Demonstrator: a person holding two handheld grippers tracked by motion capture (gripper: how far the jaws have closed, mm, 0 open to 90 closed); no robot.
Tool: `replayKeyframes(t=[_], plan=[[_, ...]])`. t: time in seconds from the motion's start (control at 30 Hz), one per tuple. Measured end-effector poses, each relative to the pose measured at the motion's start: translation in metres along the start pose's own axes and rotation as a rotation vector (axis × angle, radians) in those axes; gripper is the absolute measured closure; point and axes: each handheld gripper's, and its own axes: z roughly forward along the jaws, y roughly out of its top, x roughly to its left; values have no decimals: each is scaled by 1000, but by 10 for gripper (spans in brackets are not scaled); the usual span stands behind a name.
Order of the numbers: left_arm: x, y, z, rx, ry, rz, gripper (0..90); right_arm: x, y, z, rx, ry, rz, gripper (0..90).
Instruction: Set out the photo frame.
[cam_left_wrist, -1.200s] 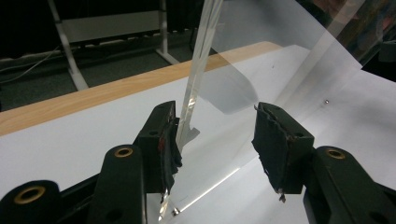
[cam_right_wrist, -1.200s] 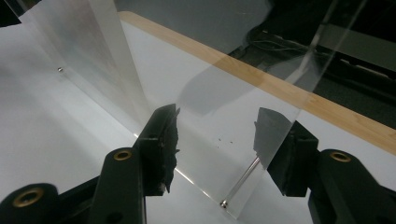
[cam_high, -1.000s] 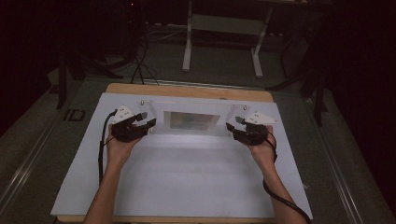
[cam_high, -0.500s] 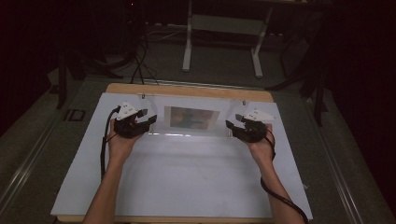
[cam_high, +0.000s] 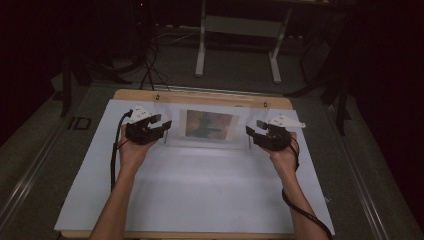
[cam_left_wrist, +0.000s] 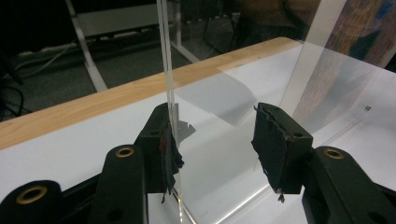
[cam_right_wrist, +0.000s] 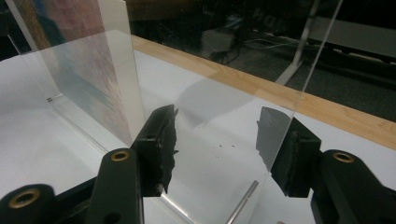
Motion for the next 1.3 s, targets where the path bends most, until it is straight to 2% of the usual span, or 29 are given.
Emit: replayKeyframes(t=[0.13, 0.3, 0.43, 0.67, 0.97, 1.3], plan=[[-5, 4, 0, 29, -9, -17, 503, -2, -1, -6, 8, 3, 25, 464], [-9, 6, -3, 27, -18, -45, 503, -2, -6, -11, 27, 16, 63, 464], [-11, 5, -4, 63, -27, -67, 503, -2, -9, -13, 41, 22, 83, 463], [-15, 0, -5, 85, -32, -100, 504, -1, -10, -16, 58, 30, 105, 457], [-20, 1, -8, 109, -26, -114, 505, -2, -11, -19, 67, 37, 117, 453], [-23, 0, -9, 107, -17, -127, 504, -7, -12, -15, 66, 55, 124, 450]])
